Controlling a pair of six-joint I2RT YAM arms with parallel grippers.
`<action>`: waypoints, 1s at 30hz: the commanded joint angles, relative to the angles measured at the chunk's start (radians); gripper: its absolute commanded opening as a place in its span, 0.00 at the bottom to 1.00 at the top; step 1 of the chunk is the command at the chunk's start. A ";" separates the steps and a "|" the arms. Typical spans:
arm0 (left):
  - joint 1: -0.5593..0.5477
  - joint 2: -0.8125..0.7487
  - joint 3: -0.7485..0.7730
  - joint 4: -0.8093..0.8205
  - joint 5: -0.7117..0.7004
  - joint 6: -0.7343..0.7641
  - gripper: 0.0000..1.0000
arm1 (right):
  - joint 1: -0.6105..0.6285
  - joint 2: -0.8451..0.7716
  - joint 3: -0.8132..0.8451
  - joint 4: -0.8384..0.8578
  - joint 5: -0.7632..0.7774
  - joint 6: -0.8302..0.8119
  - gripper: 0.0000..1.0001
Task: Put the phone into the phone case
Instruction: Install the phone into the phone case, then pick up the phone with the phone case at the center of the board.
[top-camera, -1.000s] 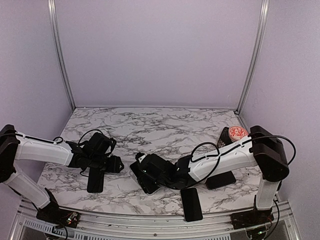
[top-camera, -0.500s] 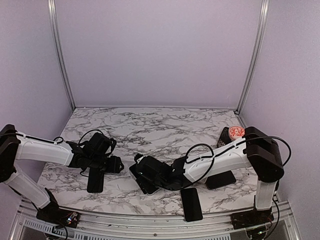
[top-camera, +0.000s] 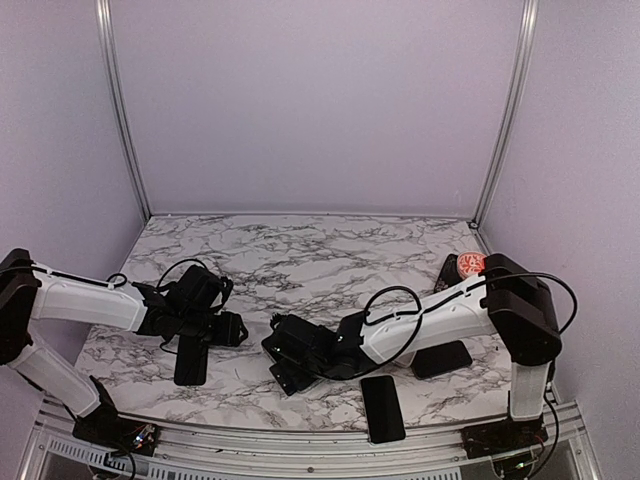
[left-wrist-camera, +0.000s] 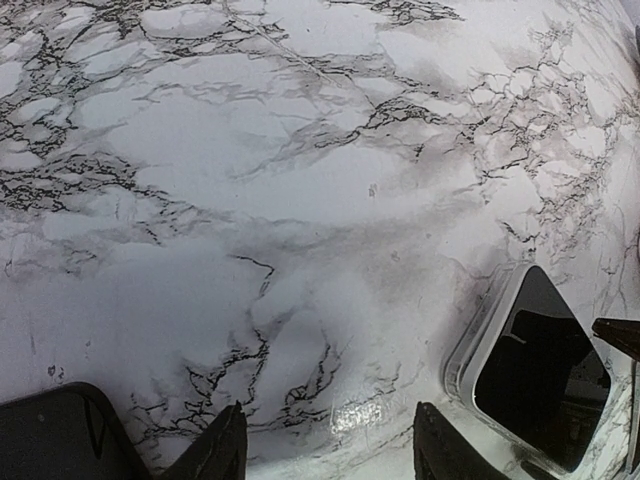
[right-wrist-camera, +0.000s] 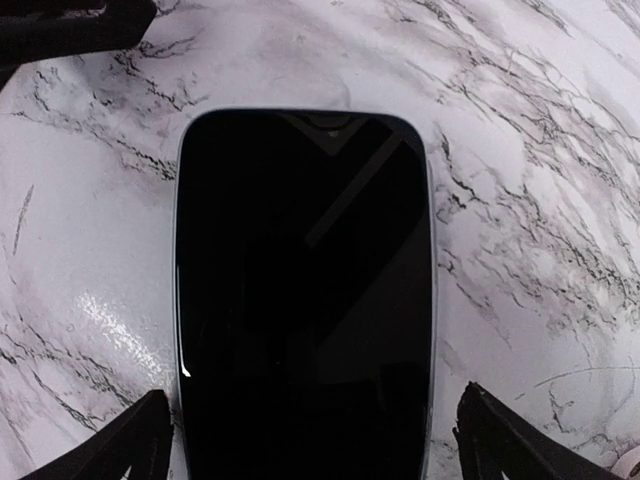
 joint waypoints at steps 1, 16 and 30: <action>0.004 0.004 -0.007 -0.012 -0.007 0.012 0.56 | 0.009 0.018 0.062 -0.065 -0.014 0.001 0.99; 0.004 0.006 -0.006 -0.012 0.006 0.018 0.57 | -0.090 0.107 0.262 -0.401 -0.347 -0.032 0.99; 0.004 0.000 -0.006 -0.012 0.014 0.021 0.57 | -0.109 0.168 0.336 -0.439 -0.299 -0.072 0.97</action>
